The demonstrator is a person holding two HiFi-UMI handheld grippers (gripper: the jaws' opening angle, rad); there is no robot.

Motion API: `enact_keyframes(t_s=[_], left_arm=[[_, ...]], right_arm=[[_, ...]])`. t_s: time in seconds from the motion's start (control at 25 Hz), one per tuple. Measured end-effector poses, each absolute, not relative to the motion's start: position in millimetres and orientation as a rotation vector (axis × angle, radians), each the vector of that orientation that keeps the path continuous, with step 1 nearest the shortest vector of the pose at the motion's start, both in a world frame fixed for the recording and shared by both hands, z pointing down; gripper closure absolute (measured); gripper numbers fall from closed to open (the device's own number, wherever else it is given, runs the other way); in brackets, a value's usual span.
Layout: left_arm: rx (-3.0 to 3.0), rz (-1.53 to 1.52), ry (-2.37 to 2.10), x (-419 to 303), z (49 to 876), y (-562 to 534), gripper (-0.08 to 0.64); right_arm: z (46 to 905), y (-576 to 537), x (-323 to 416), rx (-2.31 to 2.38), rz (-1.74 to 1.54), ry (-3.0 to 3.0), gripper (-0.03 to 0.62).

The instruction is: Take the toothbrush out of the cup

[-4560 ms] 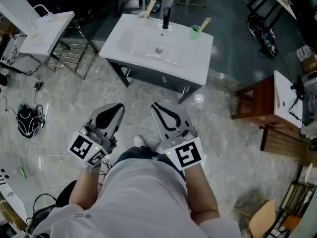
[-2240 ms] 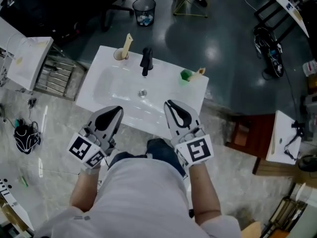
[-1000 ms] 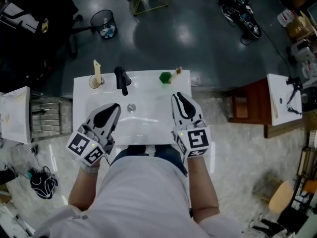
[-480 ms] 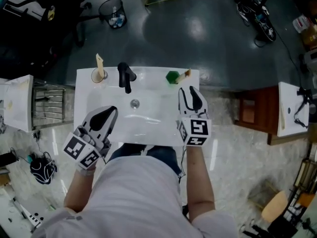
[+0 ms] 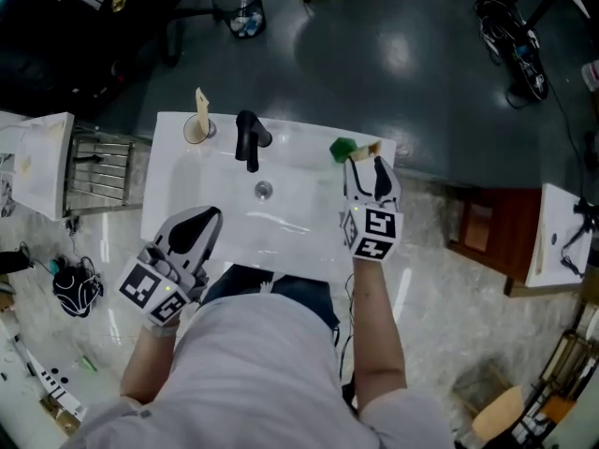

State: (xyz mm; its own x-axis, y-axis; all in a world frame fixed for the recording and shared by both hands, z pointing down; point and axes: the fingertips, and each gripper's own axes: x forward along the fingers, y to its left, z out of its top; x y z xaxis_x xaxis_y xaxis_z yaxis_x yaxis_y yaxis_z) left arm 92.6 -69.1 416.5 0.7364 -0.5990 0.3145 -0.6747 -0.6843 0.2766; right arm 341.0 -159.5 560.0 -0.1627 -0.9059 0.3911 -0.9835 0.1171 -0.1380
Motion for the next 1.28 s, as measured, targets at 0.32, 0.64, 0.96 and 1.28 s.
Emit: enact_keyframes(t_s=[0.32, 0.64, 0.96, 1.28], left_arm=[[2.507, 0.276, -1.086, 77, 422, -62, 0.541], [2.496, 0.253, -1.131, 72, 418, -57, 0.541], [2.519, 0.21, -1.152, 64, 406, -55, 0.541], [2.546, 0.146, -1.159, 52, 391, -58, 0.541]], right_arm=[[572, -177, 342, 1.879, 0.53, -2.158, 0.406], [564, -179, 342, 1.895, 0.478, -2.146, 0.512], [530, -179, 335, 1.859, 0.425, -2.155, 0.522], [467, -176, 323, 1.836, 0.35, -2.191, 0.529]])
